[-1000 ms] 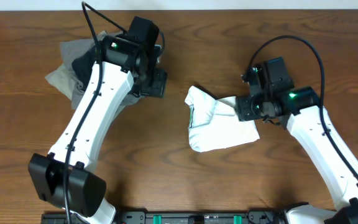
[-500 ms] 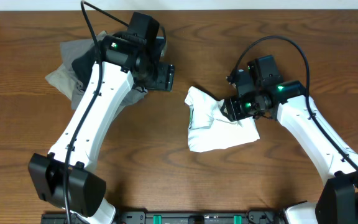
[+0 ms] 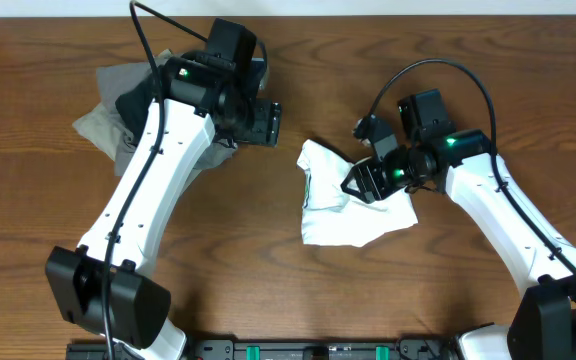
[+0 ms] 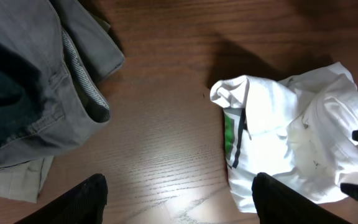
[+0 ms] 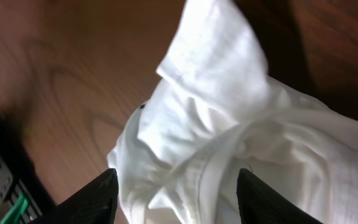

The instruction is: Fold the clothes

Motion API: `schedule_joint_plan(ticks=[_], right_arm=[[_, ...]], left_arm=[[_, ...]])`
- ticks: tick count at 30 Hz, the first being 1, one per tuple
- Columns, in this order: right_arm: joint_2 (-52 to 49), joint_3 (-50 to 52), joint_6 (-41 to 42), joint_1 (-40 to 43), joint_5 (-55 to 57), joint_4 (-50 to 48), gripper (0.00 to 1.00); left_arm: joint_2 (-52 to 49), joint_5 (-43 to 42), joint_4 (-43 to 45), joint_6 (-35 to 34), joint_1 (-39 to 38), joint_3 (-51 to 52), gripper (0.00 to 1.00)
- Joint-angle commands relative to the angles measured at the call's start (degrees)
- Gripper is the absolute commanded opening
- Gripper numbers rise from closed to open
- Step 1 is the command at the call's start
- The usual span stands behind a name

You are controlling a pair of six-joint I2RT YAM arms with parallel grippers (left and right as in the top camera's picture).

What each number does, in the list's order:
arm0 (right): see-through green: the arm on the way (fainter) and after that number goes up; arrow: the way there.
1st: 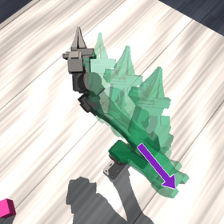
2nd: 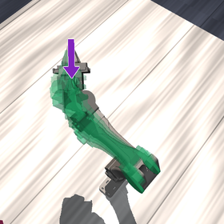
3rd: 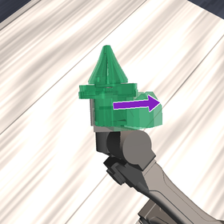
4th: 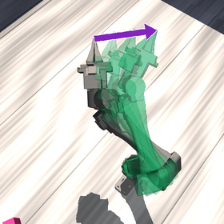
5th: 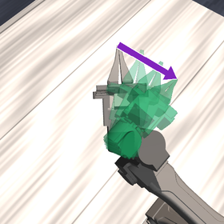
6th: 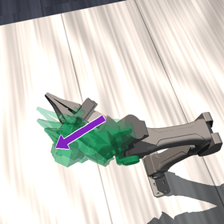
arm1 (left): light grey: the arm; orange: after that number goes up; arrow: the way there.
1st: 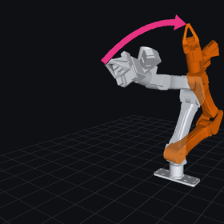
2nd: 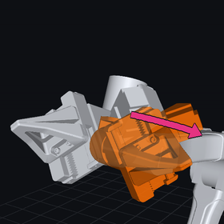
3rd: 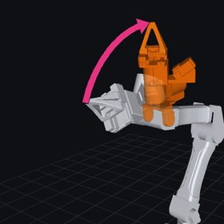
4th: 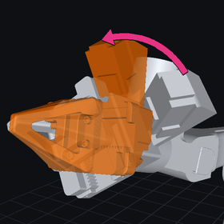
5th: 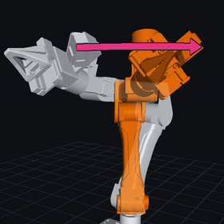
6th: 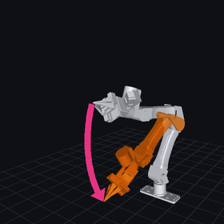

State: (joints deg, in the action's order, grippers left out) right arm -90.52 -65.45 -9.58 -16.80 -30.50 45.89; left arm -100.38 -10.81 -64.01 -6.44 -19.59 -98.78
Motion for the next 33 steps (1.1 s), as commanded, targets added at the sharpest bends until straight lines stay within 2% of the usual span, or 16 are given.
schedule_joint_plan(ticks=[1, 4, 7, 9, 11, 17, 22, 27, 33], right_arm=[[0.5, -0.1, -3.8, -0.2, -2.7, 0.5, 0.51], [0.3, 0.1, -3.8, -0.3, -2.1, 2.5, 0.48], [-0.2, 1.1, -3.1, -1.1, 1.9, 3.4, 0.37], [-0.7, 2.1, 0.7, -1.7, 8.4, 3.0, 0.22], [-0.8, 2.3, 5.9, -1.7, 15.6, 3.0, 0.02], [4.1, 1.7, 21.2, 2.8, 33.9, 5.3, 0.01], [6.7, 1.7, 23.6, 7.0, 34.1, 8.2, 0.01], [5.6, 4.2, 26.6, 7.4, 33.9, 8.9, 0.01], [3.8, 11.0, 35.5, 7.6, 40.5, 4.9, 0.04]], left_arm=[[1.2, -0.6, 0.1, -0.3, 0.2, 0.4, 0.77], [1.2, -0.6, 0.3, -0.3, 0.2, 0.4, 0.76], [1.2, -0.6, 0.4, -0.3, 0.2, 0.4, 0.77], [1.2, -0.6, 0.6, -0.3, 0.2, 0.4, 0.77], [1.2, -0.6, 0.7, -0.3, 0.2, 0.4, 0.76], [1.1, -0.6, 0.7, -0.3, 0.2, 0.4, 0.77], [1.1, -1.1, 0.7, -0.3, 0.2, 0.4, 0.77], [1.1, -5.9, 1.3, -0.3, 0.1, 0.4, 0.77], [0.1, -9.3, 1.8, 1.2, -1.9, 0.4, 0.74]])
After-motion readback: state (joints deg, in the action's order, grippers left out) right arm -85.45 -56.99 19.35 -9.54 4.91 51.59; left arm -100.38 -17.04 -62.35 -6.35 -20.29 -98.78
